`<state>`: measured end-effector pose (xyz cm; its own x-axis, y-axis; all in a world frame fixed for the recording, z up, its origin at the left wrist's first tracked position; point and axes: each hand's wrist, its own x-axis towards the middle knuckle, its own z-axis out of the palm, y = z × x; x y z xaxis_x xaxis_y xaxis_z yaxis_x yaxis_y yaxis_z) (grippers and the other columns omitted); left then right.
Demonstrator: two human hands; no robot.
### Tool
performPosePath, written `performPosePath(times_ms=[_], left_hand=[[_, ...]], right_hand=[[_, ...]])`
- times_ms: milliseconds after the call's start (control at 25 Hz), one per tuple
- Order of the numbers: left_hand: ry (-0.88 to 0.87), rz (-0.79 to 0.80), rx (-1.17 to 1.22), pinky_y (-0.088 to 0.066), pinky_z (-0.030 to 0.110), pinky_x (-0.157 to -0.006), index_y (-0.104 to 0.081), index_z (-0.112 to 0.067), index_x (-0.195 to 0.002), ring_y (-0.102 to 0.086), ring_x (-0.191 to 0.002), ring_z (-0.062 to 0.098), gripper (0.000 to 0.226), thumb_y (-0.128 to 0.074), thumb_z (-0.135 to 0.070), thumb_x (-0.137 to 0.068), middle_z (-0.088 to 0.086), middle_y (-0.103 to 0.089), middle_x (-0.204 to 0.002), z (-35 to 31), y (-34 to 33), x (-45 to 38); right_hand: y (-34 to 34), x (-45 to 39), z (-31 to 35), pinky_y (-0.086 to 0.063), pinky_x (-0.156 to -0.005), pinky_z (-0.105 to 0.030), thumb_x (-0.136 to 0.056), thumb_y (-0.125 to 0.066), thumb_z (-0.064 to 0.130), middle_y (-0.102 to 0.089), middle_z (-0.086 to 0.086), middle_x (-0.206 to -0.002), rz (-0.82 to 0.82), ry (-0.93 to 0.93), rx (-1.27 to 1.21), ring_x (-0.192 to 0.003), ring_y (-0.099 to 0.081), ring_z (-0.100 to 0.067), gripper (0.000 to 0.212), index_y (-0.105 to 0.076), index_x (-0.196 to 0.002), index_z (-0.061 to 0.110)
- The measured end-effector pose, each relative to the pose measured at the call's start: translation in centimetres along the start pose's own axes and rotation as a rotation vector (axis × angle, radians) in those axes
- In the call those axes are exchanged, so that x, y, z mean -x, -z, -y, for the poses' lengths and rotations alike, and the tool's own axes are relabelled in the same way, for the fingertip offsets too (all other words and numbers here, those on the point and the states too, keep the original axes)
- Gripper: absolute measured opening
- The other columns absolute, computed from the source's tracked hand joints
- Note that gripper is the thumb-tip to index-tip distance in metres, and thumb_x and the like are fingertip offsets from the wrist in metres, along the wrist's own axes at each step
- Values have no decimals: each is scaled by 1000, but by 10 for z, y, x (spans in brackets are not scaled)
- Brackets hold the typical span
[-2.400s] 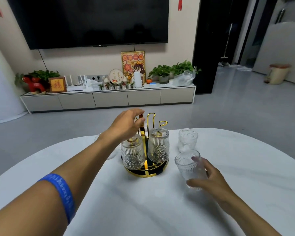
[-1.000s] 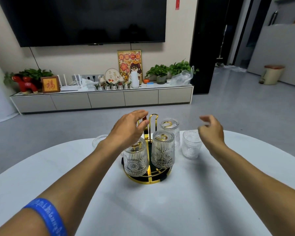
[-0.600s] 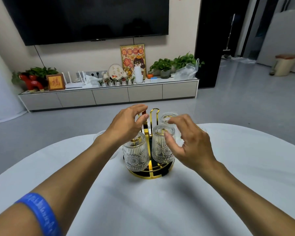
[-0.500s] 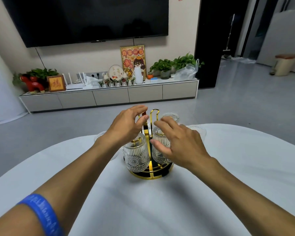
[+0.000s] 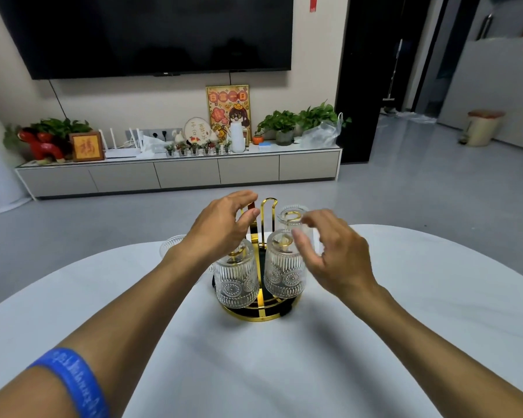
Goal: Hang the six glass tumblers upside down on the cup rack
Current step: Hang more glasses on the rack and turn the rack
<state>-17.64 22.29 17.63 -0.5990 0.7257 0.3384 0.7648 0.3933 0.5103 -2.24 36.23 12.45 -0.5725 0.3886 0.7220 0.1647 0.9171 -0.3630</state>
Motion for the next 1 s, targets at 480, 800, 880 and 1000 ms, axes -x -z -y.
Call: performPosePath(times_ms=[480,800,880,1000], left_hand=[[-18,7,15,-29,34,-108,-45,-26,-143,-37,-138,16,46,-47,-37,-99,-5,-41,-153,1,0,3],[-18,3,58,-33,38,-111,-49,-24,-141,-42,-134,16,45,-49,-38,-98,-5,-45,-150,2,1,3],[-13,1,65,-34,40,-111,-49,-24,-141,-42,-134,16,45,-49,-38,-98,-5,-45,-150,3,0,3],[-13,-6,55,-32,35,-108,-50,-25,-140,-41,-135,16,45,-49,-39,-98,-6,-45,-150,3,0,4]], right_hand=[[-63,20,-111,-41,-88,-31,-62,-88,21,-59,-6,-129,126,-1045,-552,-110,-56,-23,78,-47,-129,17],[29,-94,-63,-42,-55,-22,-58,-84,30,-56,3,-100,299,-655,-285,-82,-57,-13,73,-41,-117,24],[43,-133,-38,-49,-61,-31,-55,-84,32,-54,-2,-108,478,-565,-194,-88,-58,-19,80,-42,-122,23],[39,-159,-2,-42,-62,-33,-53,-90,38,-53,-2,-109,438,-449,-154,-92,-54,-22,77,-50,-116,19]])
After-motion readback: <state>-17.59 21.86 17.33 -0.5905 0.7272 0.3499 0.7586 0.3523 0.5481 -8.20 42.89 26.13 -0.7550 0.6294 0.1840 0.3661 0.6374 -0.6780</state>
